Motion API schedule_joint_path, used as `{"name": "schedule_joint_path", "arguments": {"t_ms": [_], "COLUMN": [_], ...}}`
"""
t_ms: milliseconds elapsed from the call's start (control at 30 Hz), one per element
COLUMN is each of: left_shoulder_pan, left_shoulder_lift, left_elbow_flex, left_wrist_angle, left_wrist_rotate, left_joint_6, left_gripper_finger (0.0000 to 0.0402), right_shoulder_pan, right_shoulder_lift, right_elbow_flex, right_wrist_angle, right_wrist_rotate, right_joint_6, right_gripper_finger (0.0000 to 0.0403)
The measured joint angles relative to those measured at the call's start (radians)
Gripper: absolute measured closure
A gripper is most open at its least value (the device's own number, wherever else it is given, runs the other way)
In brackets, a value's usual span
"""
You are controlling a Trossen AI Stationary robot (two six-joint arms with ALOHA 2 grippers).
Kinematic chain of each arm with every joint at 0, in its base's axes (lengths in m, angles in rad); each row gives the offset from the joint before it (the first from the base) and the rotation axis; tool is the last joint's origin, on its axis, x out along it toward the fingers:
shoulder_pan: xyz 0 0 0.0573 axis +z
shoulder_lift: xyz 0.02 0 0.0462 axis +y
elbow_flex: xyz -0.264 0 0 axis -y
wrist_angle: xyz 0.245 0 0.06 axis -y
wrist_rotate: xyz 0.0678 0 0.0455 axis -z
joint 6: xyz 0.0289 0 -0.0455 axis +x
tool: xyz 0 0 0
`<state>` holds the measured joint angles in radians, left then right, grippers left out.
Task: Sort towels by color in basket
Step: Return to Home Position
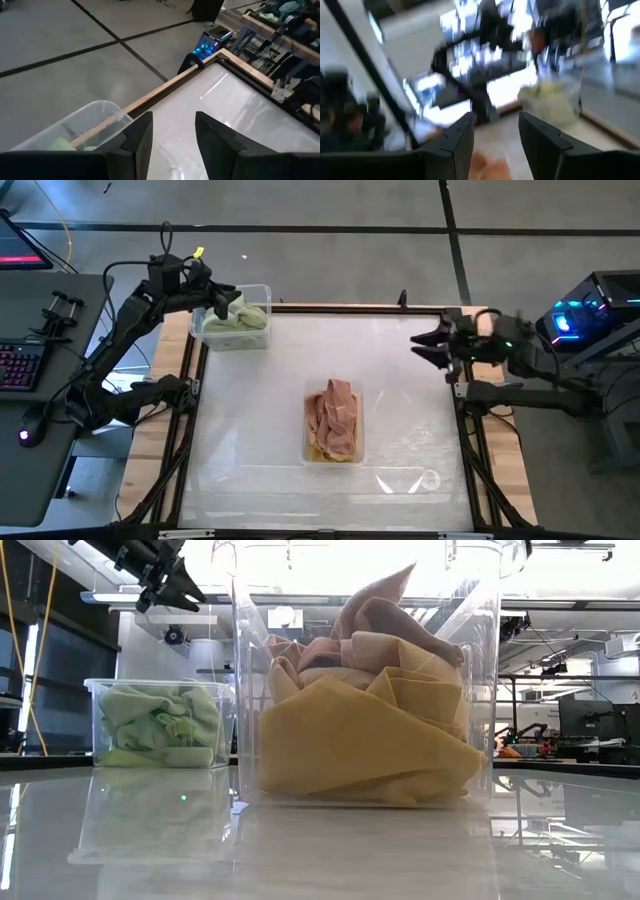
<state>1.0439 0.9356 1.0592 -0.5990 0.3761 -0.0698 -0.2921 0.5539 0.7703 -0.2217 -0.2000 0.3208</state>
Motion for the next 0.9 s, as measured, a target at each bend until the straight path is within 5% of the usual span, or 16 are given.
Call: {"name": "schedule_joint_path", "arguments": {"t_ms": [133,467,900], "left_shoulder_pan": [-0.008,-0.009,-0.012], "left_shoulder_lift": [0.000,0.000,0.000], "left_elbow_flex": [0.000,0.000,0.000], "left_wrist_angle": [0.000,-0.001,-0.002], "left_wrist_rotate": [0.000,-0.011,-0.012], "left_joint_6": [-0.063,-0.163,-0.262], "left_gripper_finger": [0.0268,0.0268,0.0268], "right_shoulder_pan": [0.023,0.063,0.157], "right_shoulder_lift": [-0.108,-0.180,-0.393], "right_elbow_flex": [-0.183,-0.503,-0.551], "right_wrist_angle": [0.292,0.786,0.680], "right_wrist_rotate": [0.006,-0.392,-0.379], "right_joint_6": [0.055,0.286,0.308], "right_gripper_finger": [0.0252,0.0252,0.0252]}}
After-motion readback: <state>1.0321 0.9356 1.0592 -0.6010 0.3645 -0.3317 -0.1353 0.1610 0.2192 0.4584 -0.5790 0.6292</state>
